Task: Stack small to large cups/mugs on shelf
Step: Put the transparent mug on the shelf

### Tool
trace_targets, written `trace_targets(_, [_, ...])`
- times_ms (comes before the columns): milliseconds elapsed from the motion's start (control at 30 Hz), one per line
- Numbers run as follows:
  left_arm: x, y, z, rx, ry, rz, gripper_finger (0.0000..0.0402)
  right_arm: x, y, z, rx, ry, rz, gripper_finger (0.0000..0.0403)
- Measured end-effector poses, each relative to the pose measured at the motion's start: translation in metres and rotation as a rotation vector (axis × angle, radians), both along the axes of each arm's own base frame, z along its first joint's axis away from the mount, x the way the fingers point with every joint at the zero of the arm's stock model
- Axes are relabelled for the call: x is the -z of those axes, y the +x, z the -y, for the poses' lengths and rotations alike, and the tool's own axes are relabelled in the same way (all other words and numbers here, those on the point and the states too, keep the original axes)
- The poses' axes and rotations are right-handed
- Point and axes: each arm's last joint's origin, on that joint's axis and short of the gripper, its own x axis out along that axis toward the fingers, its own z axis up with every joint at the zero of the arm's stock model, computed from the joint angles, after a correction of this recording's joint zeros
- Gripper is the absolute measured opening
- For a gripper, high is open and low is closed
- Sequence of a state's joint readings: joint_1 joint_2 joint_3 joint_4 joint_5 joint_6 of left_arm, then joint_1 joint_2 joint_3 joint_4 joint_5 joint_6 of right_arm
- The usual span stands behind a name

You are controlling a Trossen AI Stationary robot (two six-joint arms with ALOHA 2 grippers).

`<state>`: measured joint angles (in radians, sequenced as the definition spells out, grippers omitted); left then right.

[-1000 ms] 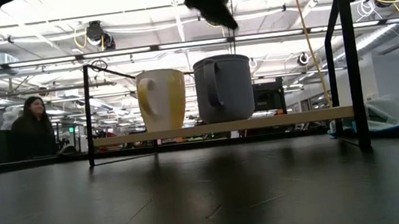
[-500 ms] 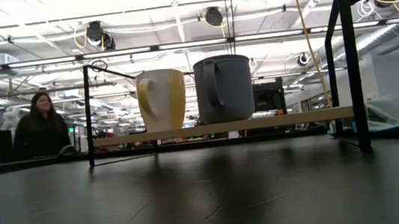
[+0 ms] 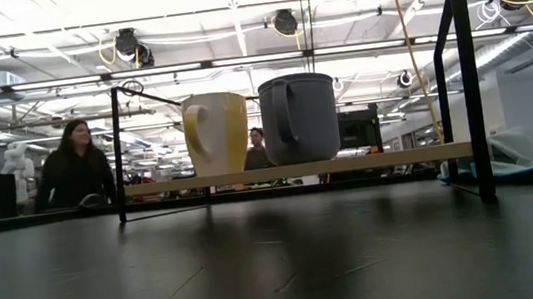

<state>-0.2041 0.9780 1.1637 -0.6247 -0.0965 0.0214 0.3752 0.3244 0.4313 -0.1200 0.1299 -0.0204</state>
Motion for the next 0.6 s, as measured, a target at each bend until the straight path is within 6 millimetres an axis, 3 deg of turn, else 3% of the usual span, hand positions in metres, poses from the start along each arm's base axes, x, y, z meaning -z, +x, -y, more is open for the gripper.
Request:
trace_targets(133, [0.029, -0.027, 0.003, -0.013, -0.055, 0.168, 0.0001, -0.003, 0.0, 0.0, -0.001, 0.013, 0.031, 0.0])
trace_targets(233, [0.055, -0.032, 0.006, 0.019, -0.093, 0.315, 0.0001, -0.004, 0.0, 0.0, -0.001, 0.016, 0.041, 0.0])
trace_targets(400, [0.099, -0.038, 0.011, 0.067, -0.108, 0.362, 0.0001, -0.005, 0.0, 0.0, 0.0, 0.032, 0.042, 0.0])
trace_targets(600, [0.118, -0.052, 0.013, 0.092, -0.116, 0.487, 0.0, -0.01, 0.0, 0.0, 0.0, 0.064, 0.089, 0.0])
